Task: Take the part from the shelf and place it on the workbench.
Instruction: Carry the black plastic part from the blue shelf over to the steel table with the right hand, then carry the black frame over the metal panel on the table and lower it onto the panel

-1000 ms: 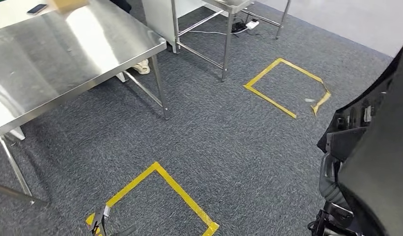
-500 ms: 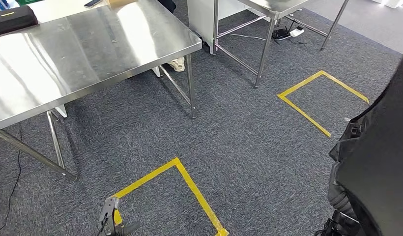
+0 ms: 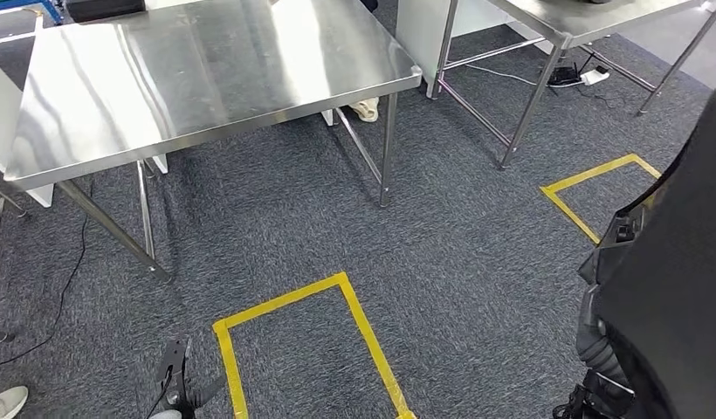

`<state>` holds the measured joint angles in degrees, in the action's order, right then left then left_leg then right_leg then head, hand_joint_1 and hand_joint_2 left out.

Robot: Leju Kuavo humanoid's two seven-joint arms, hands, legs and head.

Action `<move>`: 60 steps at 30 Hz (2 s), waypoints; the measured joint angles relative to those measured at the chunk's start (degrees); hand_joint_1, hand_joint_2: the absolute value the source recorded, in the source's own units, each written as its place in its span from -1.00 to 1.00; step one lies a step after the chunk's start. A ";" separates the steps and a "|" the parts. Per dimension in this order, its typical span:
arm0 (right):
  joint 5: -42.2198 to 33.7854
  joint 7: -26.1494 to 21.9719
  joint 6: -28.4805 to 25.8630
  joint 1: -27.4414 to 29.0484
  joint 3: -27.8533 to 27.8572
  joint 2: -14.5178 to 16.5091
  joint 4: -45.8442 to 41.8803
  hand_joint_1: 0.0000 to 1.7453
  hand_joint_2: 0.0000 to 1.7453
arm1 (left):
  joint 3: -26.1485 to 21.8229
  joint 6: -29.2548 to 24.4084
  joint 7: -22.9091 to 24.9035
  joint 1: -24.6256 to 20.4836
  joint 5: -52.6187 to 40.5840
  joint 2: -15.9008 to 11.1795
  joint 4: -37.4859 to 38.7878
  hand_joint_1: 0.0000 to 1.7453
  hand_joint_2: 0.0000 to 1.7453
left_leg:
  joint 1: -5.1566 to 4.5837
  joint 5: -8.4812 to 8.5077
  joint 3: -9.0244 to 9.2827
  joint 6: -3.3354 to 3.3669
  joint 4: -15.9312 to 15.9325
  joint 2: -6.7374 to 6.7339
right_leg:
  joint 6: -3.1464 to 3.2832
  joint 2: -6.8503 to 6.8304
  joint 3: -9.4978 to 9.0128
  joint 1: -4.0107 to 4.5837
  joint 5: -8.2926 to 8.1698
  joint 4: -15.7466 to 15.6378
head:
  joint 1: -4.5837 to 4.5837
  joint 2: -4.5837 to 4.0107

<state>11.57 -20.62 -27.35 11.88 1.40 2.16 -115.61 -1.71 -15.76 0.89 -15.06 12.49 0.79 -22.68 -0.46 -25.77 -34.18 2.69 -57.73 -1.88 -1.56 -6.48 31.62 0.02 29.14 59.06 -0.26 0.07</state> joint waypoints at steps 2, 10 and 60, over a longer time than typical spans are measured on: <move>0.29 0.01 -0.27 0.37 0.01 -0.04 -0.11 1.00 1.00 | 0.02 0.37 -0.67 1.22 -0.14 1.93 0.61 -1.00 1.00 | 0.47 0.50 0.28 0.49 0.54 1.39 | -0.05 4.13 2.26 -0.36 2.52 5.06 | 0.14 0.00; 1.60 0.37 -0.25 0.66 -0.32 0.06 -0.13 1.00 1.00 | 0.72 5.26 0.95 5.78 -0.38 6.79 3.87 -1.00 1.00 | 1.07 0.60 -0.25 -0.44 -0.17 8.58 | -3.06 9.93 1.17 -1.89 -0.04 1.60 | 0.51 0.00; -1.01 -0.81 -0.99 0.50 0.01 -0.73 -0.11 1.00 1.00 | 0.03 5.21 3.75 3.17 4.24 2.38 5.05 -1.00 1.00 | -0.01 -0.27 -0.53 -0.80 -0.65 0.93 | -0.29 0.80 -0.96 -0.47 0.29 -0.51 | -0.86 0.00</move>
<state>10.57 -21.43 -28.34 12.38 1.41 1.43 -115.72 -1.68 -10.56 4.63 -11.88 16.73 3.17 -17.63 -0.47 -26.05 -34.71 1.89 -58.38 -0.95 -1.85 -5.68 30.65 -0.45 29.43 58.55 -1.13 0.07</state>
